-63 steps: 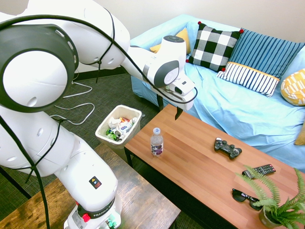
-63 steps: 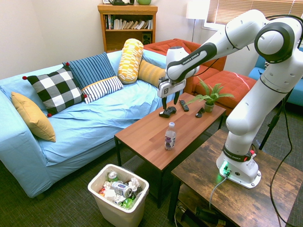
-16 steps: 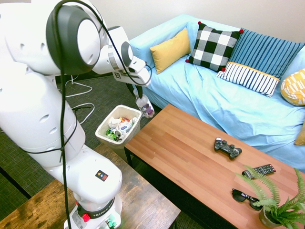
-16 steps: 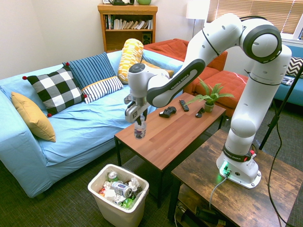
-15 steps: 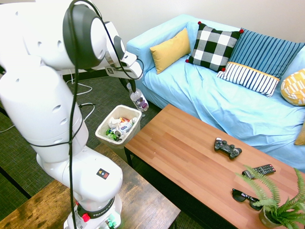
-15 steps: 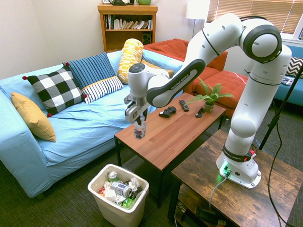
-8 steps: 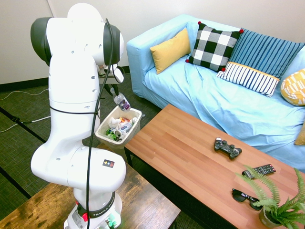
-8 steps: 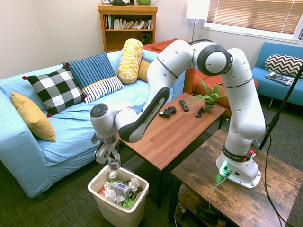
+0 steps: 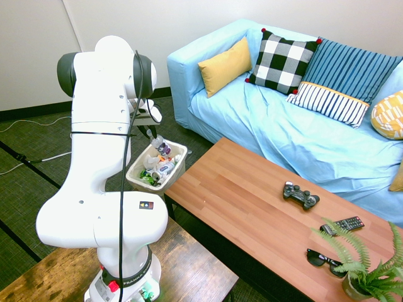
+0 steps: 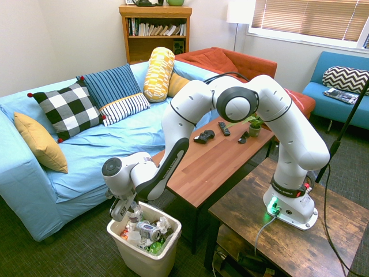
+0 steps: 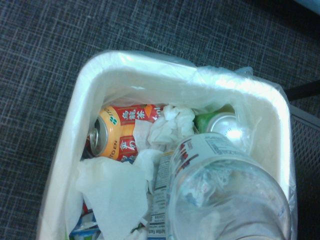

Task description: Throw the bottle in the trash bin

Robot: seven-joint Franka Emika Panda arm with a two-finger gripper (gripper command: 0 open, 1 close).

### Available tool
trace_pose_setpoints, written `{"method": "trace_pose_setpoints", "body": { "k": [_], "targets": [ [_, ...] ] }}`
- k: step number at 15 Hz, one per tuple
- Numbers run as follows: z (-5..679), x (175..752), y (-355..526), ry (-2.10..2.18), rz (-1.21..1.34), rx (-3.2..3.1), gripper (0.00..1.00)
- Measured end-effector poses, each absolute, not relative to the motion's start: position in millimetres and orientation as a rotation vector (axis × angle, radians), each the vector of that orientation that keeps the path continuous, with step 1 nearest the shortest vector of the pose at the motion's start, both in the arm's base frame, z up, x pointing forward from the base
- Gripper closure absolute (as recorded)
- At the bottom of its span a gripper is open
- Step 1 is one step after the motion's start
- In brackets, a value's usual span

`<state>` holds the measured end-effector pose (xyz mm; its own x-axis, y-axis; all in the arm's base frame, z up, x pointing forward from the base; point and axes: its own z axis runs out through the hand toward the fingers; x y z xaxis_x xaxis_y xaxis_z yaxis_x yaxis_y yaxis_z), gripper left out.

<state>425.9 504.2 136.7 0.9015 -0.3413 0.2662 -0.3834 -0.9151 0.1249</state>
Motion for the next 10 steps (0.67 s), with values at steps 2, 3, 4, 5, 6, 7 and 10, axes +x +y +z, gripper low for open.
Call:
{"method": "trace_pose_setpoints", "body": {
  "k": [2,3,4,5,6,7,10],
  "targets": [
    [135,428,504,-0.571,0.356,2.887,0.00],
    [136,429,504,-0.573,0.359,2.886,0.00],
    [137,431,504,-0.577,0.359,2.886,0.00],
    [138,432,503,-0.579,0.359,2.886,0.00],
    [139,435,502,-0.583,0.362,2.884,0.00],
    [140,437,500,-0.585,0.366,2.883,0.00],
    [142,439,499,-0.594,0.366,2.882,0.00]
  ]
}}
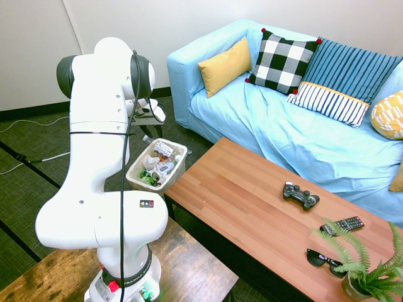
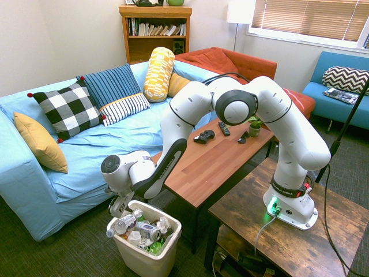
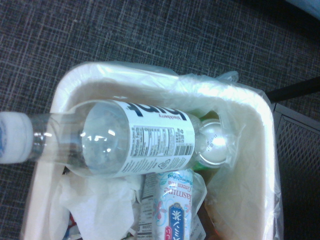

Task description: Throw the bottle in the trash bin

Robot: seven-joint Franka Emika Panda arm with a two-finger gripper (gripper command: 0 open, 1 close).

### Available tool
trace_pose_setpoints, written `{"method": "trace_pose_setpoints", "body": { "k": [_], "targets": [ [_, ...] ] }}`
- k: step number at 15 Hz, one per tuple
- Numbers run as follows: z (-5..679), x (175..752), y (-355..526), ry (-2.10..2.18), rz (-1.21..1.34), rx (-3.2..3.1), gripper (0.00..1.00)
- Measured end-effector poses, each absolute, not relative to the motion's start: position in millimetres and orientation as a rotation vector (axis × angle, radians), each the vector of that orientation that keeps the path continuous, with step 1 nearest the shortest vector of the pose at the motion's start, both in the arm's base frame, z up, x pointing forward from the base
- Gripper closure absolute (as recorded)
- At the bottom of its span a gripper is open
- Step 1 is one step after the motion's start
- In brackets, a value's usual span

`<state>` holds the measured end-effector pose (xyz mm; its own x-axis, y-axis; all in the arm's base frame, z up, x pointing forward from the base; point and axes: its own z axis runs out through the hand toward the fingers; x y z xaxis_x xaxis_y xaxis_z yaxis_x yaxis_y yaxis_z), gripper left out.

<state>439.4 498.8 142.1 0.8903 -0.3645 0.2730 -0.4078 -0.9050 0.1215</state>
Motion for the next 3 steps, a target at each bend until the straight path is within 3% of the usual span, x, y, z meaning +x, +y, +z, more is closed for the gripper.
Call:
{"method": "trace_pose_setpoints", "body": {
  "k": [3],
  "targets": [
    [148.8,441.6,499.0,-0.614,0.367,2.884,0.00]
  ]
}}
